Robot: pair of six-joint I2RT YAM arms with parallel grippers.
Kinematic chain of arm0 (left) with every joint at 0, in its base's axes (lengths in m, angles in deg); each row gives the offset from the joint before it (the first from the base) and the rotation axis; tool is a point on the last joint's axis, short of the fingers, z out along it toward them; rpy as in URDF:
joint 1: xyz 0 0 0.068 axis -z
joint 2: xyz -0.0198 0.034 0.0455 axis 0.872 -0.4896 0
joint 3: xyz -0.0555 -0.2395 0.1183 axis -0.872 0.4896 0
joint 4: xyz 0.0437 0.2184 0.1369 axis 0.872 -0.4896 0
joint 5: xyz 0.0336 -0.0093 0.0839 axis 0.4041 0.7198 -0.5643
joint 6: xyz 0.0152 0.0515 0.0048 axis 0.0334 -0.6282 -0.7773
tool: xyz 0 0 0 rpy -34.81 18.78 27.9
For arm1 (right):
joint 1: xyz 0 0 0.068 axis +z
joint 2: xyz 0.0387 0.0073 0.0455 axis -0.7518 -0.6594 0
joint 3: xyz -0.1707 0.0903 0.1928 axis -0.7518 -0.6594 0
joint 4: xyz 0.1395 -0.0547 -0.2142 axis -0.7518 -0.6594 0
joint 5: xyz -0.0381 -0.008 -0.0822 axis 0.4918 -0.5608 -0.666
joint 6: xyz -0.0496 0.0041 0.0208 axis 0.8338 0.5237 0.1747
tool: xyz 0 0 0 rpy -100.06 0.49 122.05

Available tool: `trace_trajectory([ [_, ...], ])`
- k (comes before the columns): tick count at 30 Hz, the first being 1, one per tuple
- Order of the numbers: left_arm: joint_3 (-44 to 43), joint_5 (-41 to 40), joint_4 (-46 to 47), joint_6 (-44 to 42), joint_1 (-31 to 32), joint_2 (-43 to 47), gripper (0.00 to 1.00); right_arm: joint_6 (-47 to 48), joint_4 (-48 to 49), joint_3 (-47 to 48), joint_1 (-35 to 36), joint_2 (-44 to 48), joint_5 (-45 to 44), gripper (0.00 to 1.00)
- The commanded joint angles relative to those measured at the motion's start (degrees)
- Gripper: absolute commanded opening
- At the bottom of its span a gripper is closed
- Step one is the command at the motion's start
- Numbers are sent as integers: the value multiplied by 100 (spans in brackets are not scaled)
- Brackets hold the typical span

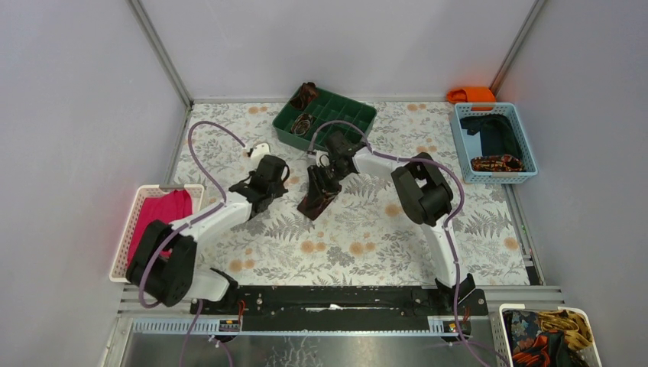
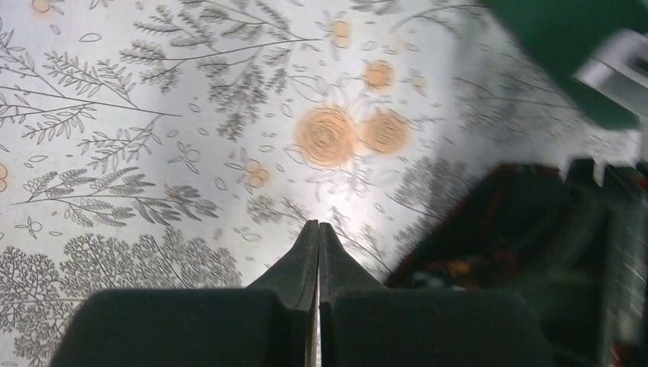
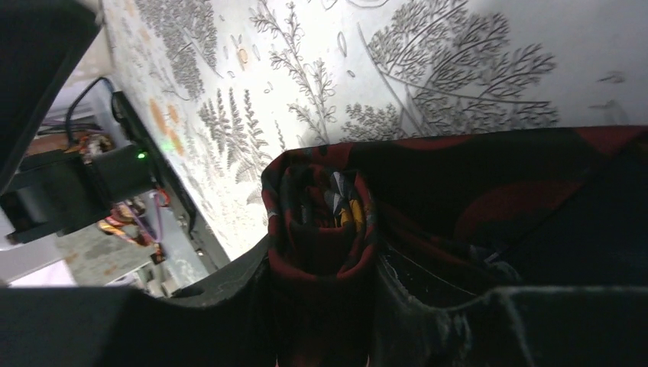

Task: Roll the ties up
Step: Roll the tie at the center of the board.

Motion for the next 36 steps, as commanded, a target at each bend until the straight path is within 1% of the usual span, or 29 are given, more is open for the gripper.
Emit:
trace_trajectory([
  [1,-137,650,501,112,-459,-518,0,-645,584,-707,88,-116,159,34],
  [3,-108,805,709,134,-493,-748,0,-831,883,-888,91,-106,359,37],
  [5,-130,988,807,154,-502,-968,0,-1004,1158,-1051,90,-62,460,43],
  [8,-102,1178,1015,144,-500,-1170,0,-1037,1236,-1125,89,36,278,54],
  [12,-75,1398,1098,111,-501,-1281,0,-985,1120,-1047,89,172,-7,65],
  [15,-46,1420,1236,81,-504,-1299,0,-876,856,-865,89,273,-381,66],
  [19,-89,1493,1285,45,-502,-1414,0,-682,408,-577,89,334,-1116,65],
  [22,-107,1564,1370,54,-498,-1558,0,-624,235,-462,89,426,-1438,66],
  [25,-112,1614,1422,72,-498,-1662,0,-582,163,-420,90,523,-1673,71],
  [28,-112,1644,1443,64,-498,-1671,0,-529,183,-417,87,621,-1681,73],
  [36,-145,1679,1401,3,-498,-1635,0,-408,-298,-52,1,520,-1636,74],
])
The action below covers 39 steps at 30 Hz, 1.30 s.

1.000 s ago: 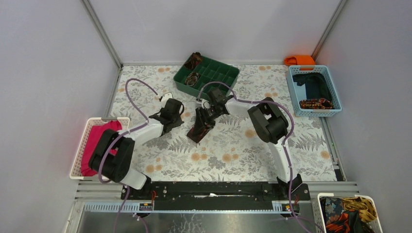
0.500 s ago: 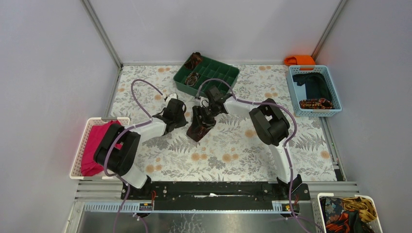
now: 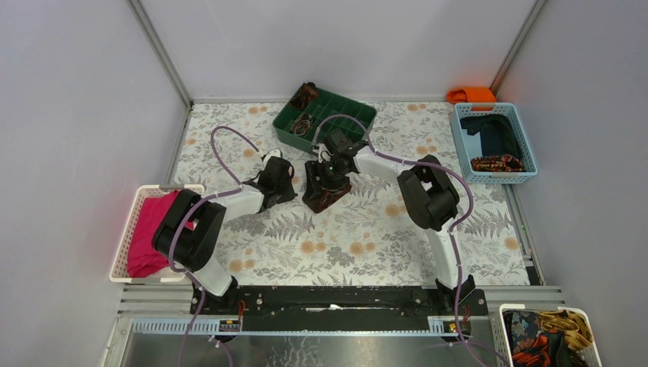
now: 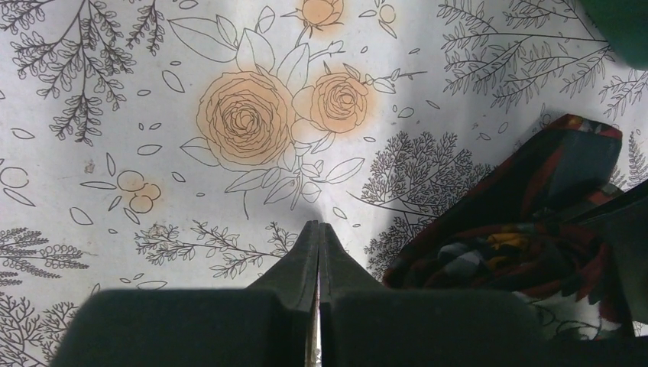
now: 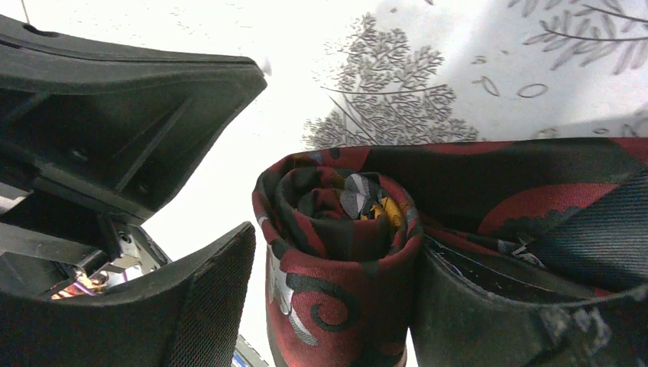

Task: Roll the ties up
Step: Roll the tie at the center of the board.

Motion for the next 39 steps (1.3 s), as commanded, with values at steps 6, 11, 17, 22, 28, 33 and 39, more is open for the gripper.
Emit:
trace_trajectory([
  [6,-125,206,288,-59,-1,-36,0,211,-663,314,-145,106,-564,74],
  [11,-105,211,270,-97,-4,47,0,187,-784,278,-167,287,-917,74],
  [17,-82,223,303,-119,-1,-5,0,262,-731,20,-411,414,-643,74],
  [22,-94,282,342,-139,-1,-10,0,358,-604,-171,-530,612,-498,79],
  [28,-81,373,405,-164,-3,27,0,451,-521,-291,-635,656,-557,91],
  [33,-88,412,441,-198,-1,-24,0,463,-319,-508,-646,899,-844,96],
  [39,-97,433,452,-226,-1,-26,0,479,-347,-592,-640,1158,-1513,100],
])
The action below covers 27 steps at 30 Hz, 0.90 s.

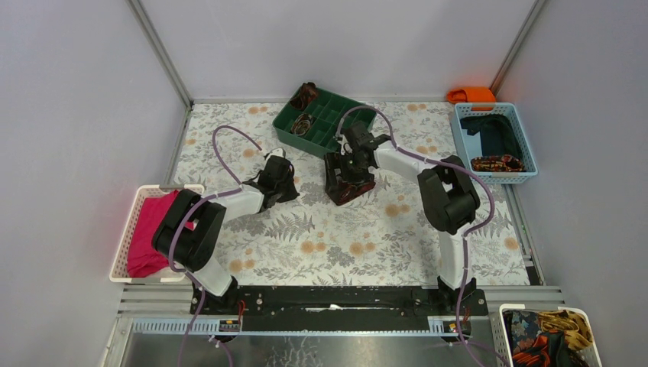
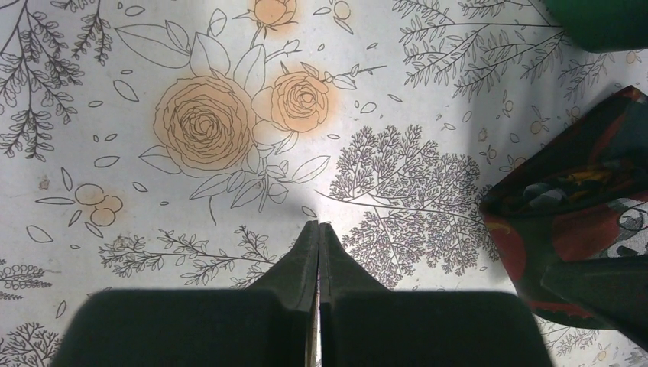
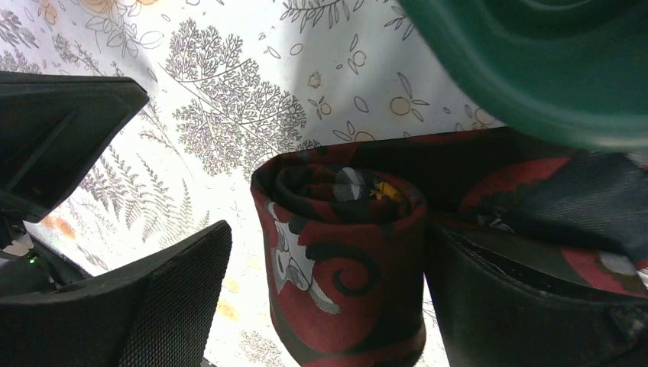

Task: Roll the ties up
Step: Roll the tie at the center of the board.

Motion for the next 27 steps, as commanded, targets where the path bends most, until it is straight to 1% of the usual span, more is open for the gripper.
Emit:
trace_trajectory([
  [1,-101,62,270,-135,-8,-35,0,100,8,1,-29,461,-609,100],
  [4,-105,61,267,-156,-4,-38,0,70,-24,-24,-35,520,-885,100],
  [12,-123,71,286,-153,1,-61,0,20,-8,-320,-30,1085,-2335,100],
  [15,-140,104,305,-138,5,-83,0,59,7,-401,-28,1329,-2638,100],
  [17,-125,94,311,-139,13,-71,0,78,9,-461,-4,1504,-2665,100],
  [18,-124,92,314,-133,12,-63,0,119,-10,-465,29,1569,-2701,97],
  [20,-132,97,306,-130,14,-55,0,181,-25,-487,132,1677,-2746,90],
  [21,-139,96,306,-126,22,-61,0,240,-31,-477,202,1703,-2709,83],
  [22,-152,89,302,-126,27,-61,0,290,-41,-474,305,1720,-2698,75],
  [24,-166,79,289,-114,37,-54,0,368,-64,-473,446,1713,-2618,51],
  [26,-194,60,252,-111,40,-49,0,391,-91,-475,555,1659,-2507,37],
  [27,-213,53,231,-102,40,-39,0,406,-99,-479,599,1628,-2447,32],
])
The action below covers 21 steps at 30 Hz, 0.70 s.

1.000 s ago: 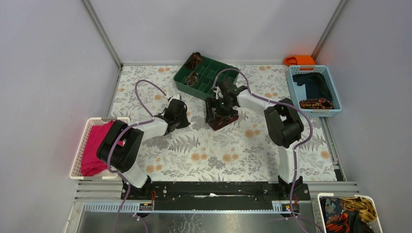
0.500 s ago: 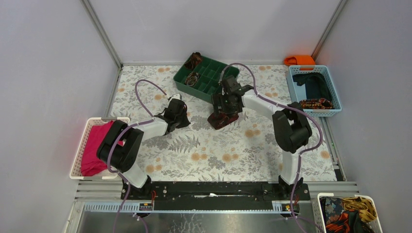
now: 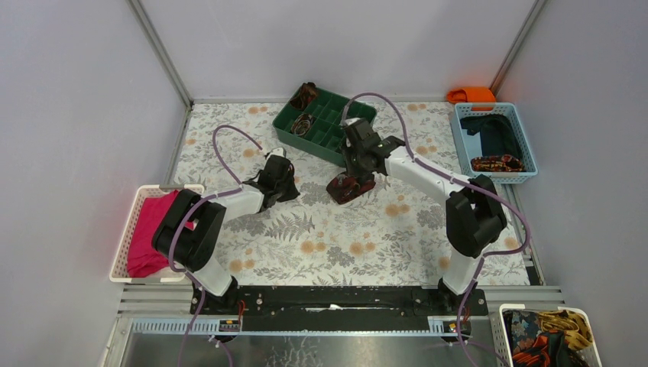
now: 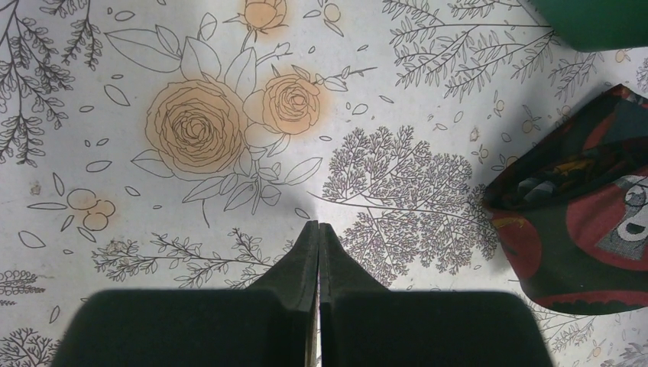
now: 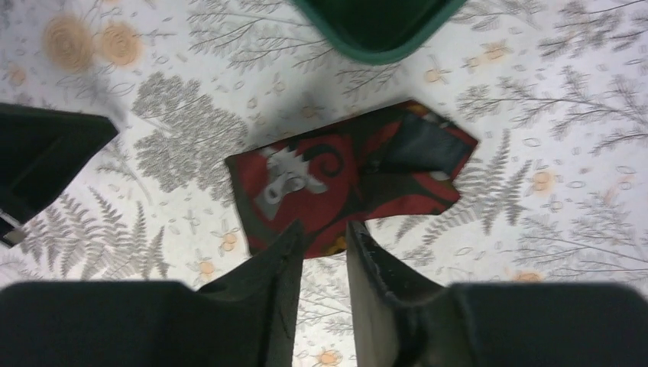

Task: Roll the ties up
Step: Roll the tie at the center of the board.

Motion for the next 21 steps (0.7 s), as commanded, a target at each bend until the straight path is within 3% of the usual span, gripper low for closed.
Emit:
trace_trajectory([
  [1,-228,-21,143,-72,45,-29,0,154,-111,-26,301,69,112,31],
  [21,-715,-78,34,27,640,-288,0,-4,-137,-200,-173,-806,-50,29],
])
